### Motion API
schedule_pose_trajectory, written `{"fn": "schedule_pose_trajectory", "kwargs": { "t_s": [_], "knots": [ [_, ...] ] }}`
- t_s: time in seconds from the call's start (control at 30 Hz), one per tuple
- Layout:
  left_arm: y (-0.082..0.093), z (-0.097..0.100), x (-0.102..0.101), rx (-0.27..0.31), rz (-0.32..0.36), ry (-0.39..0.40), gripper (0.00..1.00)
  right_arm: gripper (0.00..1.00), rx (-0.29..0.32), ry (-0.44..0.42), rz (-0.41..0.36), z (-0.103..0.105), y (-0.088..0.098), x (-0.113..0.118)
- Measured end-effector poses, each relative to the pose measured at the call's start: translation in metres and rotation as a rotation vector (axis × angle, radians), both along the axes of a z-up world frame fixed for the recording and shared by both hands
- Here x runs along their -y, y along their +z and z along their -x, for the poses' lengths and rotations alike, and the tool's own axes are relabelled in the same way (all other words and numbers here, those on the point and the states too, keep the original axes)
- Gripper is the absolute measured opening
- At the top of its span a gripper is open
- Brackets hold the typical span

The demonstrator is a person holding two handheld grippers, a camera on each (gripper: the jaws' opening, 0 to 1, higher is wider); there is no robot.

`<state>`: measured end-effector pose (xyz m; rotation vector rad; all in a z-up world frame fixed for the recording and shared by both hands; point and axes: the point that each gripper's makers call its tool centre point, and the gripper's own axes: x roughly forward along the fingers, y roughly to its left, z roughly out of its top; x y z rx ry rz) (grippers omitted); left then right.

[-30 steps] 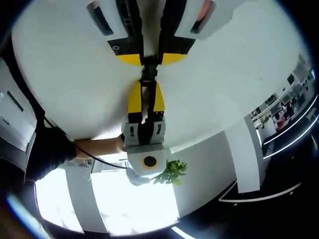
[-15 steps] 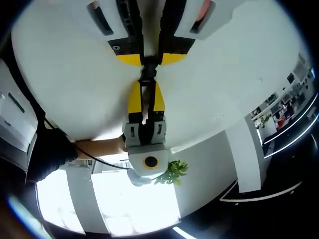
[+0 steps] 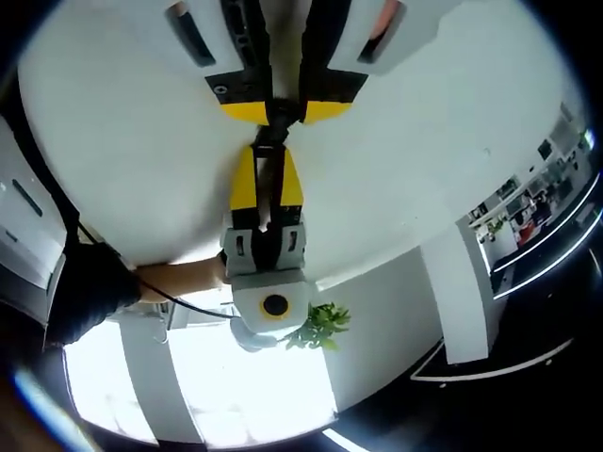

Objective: Snap the two parts of the plastic buckle together until the buckle closes and remains connected.

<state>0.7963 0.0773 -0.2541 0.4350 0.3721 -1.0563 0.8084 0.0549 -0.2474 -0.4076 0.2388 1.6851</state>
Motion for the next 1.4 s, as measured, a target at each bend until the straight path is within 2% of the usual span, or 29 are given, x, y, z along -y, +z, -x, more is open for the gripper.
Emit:
{"fn": "schedule_pose_trajectory", "kwargs": {
  "t_s": [0.13, 0.27, 0.4, 0.87, 1.03, 1.1, 1.23, 1.4],
  "knots": [
    [0.0005, 0.0001, -0.0013, 0.016, -0.018, 0.001, 0.08, 0.1, -0.016, -0.031, -0.026, 0.0011, -0.0007, 0.004],
    [0.001, -0.0014, -0.001, 0.02, -0.013, 0.012, 0.08, 0.1, 0.003, -0.056, -0.011, 0.0049, 0.0002, 0.0044],
    [0.0006, -0.0027, 0.0, 0.046, -0.03, 0.021, 0.08, 0.1, -0.006, -0.083, -0.019, 0.0055, -0.0004, 0.0068],
    [-0.0002, -0.0054, 0.0014, 0.069, -0.034, 0.036, 0.07, 0.1, -0.001, -0.167, 0.013, 0.0063, -0.0016, 0.0039],
    [0.0001, -0.0057, 0.0014, 0.062, -0.02, 0.034, 0.08, 0.1, -0.004, -0.149, 0.012, 0.0044, -0.0018, 0.0048],
    [0.0005, -0.0028, 0.0, 0.081, -0.042, 0.018, 0.05, 0.1, -0.017, -0.142, 0.01, 0.0037, -0.0018, 0.0048],
    [0.0006, 0.0012, 0.0012, 0.032, -0.006, 0.006, 0.07, 0.1, -0.045, -0.124, 0.005, 0.004, -0.002, 0.0035],
    [-0.0009, 0.0024, 0.0004, 0.031, -0.009, 0.012, 0.1, 0.11, -0.043, -0.12, 0.017, 0.0022, -0.0021, 0.0016]
  ]
}}
